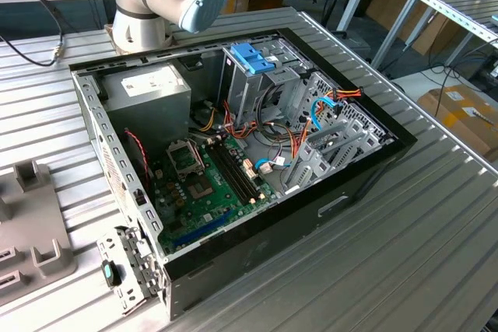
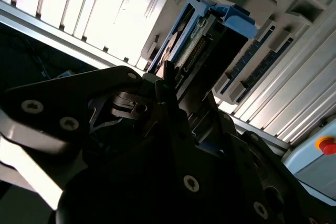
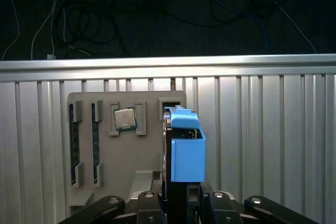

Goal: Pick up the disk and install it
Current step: 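Pick up the disk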

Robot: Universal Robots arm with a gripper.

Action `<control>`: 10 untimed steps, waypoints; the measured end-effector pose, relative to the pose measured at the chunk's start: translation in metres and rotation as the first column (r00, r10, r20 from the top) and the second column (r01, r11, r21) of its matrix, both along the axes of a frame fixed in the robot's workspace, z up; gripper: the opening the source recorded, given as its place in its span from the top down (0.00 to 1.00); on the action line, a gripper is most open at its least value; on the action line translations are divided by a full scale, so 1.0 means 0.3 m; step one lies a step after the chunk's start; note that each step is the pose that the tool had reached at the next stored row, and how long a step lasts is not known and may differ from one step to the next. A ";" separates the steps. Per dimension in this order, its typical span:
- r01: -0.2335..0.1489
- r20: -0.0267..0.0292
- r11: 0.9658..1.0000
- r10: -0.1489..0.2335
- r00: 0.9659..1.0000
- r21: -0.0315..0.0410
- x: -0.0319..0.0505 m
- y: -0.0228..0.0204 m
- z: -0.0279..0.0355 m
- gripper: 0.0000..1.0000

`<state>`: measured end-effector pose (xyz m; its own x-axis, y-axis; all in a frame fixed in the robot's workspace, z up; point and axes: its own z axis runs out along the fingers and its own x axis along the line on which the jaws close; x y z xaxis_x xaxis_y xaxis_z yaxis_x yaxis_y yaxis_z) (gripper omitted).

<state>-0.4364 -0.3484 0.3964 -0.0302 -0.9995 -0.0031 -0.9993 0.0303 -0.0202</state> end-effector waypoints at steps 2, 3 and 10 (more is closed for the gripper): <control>0.000 0.000 1.000 0.000 1.000 0.000 0.000 0.000 0.000 0.65; 0.000 0.000 1.000 0.000 1.000 0.000 0.000 0.000 0.001 0.65; 0.000 0.000 1.000 0.000 1.000 0.000 0.000 0.000 0.005 0.65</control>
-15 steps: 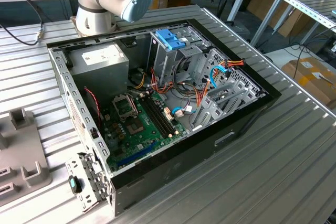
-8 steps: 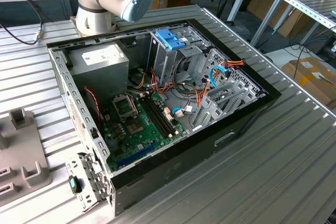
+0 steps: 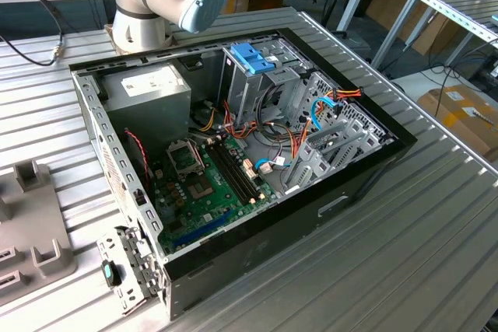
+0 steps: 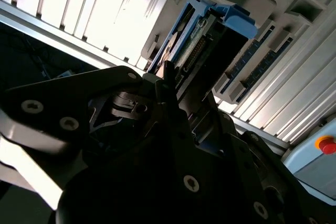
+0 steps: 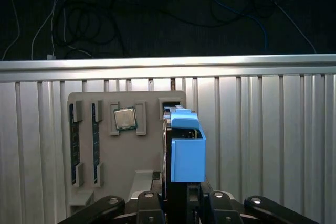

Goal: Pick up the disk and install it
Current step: 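Pick up the disk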

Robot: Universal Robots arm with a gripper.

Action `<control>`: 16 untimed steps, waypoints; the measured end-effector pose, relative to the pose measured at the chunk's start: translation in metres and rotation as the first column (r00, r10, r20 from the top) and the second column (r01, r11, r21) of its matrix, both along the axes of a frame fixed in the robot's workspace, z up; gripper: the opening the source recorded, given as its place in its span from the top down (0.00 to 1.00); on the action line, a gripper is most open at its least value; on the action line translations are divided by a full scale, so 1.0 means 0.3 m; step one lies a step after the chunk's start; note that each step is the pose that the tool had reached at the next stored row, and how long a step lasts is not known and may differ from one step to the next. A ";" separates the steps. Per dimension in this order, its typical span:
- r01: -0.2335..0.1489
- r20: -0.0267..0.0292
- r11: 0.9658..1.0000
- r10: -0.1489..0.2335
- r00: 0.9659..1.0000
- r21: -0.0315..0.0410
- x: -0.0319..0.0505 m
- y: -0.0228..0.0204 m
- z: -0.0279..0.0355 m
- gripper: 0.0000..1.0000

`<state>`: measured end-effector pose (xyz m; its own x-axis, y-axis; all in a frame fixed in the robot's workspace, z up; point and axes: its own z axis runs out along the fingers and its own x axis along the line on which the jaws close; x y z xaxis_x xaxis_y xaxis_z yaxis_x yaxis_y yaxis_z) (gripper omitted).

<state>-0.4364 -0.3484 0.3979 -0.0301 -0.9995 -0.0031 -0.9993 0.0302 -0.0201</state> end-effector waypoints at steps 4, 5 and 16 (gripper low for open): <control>0.000 0.000 1.000 0.000 1.000 0.000 0.000 0.000 0.000 0.65; 0.000 0.000 1.000 0.000 1.000 0.000 0.000 0.000 0.000 0.65; 0.000 0.000 1.000 0.000 1.000 0.000 0.000 0.000 0.047 0.65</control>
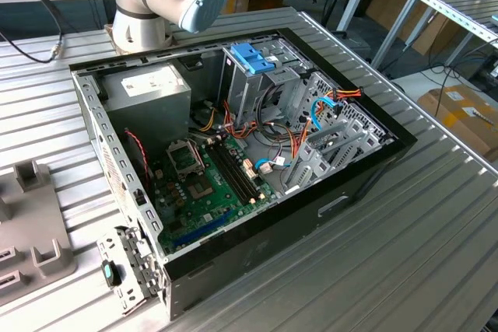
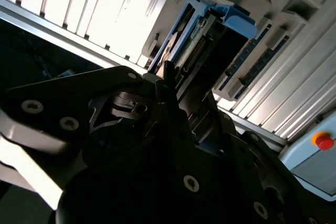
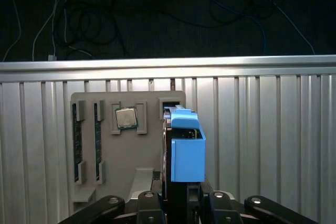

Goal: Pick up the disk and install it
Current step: 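Pick up the disk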

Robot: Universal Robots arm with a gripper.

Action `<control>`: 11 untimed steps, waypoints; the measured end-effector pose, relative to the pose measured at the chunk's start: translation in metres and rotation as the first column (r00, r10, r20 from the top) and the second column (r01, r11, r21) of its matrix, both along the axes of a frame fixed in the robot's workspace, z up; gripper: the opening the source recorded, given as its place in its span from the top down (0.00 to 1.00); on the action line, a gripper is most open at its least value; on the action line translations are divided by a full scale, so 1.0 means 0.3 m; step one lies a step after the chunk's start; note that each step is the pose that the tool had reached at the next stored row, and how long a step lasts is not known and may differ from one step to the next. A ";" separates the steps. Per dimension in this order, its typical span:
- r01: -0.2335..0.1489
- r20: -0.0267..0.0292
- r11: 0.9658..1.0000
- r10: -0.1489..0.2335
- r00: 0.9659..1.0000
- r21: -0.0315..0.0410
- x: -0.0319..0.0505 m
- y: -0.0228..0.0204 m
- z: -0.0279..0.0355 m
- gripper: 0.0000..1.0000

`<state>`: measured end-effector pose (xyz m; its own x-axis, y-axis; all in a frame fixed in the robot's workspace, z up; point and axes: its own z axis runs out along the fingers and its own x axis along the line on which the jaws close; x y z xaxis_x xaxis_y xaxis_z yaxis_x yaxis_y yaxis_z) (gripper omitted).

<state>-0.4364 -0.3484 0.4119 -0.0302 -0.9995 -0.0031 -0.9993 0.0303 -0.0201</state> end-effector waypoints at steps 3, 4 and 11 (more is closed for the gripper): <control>0.000 0.000 1.000 0.000 1.000 0.000 0.000 0.000 0.023 0.65; 0.000 0.000 1.000 0.000 1.000 0.000 0.000 0.000 0.023 0.65; 0.000 0.000 1.000 0.000 1.000 0.000 0.000 0.000 0.025 0.65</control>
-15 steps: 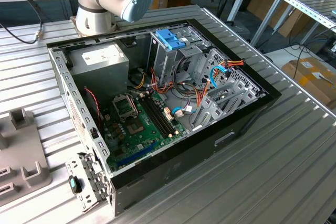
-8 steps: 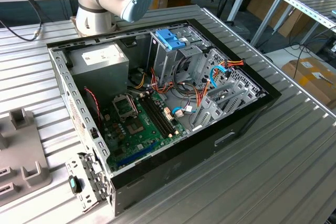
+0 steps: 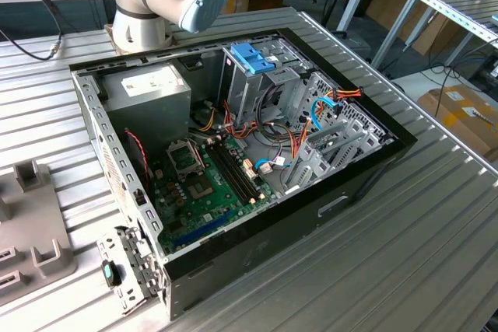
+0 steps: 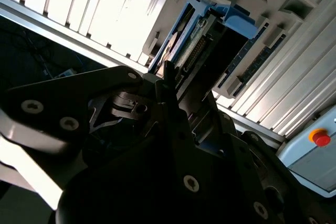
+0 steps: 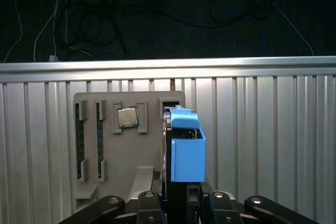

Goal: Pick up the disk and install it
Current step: 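Pick up the disk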

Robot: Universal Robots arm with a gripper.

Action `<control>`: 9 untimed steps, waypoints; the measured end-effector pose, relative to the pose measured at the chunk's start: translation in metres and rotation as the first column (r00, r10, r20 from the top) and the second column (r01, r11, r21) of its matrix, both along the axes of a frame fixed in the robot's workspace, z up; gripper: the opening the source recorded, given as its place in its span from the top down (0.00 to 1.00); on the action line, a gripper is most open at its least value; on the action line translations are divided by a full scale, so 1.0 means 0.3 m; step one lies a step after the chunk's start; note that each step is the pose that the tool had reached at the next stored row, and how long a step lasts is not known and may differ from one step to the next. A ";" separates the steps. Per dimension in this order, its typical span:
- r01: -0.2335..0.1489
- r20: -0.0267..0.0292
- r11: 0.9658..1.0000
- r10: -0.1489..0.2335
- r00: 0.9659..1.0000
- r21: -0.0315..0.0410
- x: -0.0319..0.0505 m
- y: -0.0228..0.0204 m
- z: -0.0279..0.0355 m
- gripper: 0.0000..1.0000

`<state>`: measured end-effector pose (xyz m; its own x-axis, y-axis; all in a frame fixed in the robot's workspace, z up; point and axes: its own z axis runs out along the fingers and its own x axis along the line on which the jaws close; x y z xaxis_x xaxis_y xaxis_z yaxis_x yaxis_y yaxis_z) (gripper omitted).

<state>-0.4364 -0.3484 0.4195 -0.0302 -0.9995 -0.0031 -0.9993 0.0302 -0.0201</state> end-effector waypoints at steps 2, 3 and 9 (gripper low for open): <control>0.000 0.000 1.000 0.000 1.000 0.000 0.000 0.000 0.000 0.65; 0.000 0.000 1.000 0.000 1.000 0.000 0.000 0.000 0.000 0.65; 0.000 0.000 1.000 0.000 1.000 0.000 0.000 0.000 0.016 0.65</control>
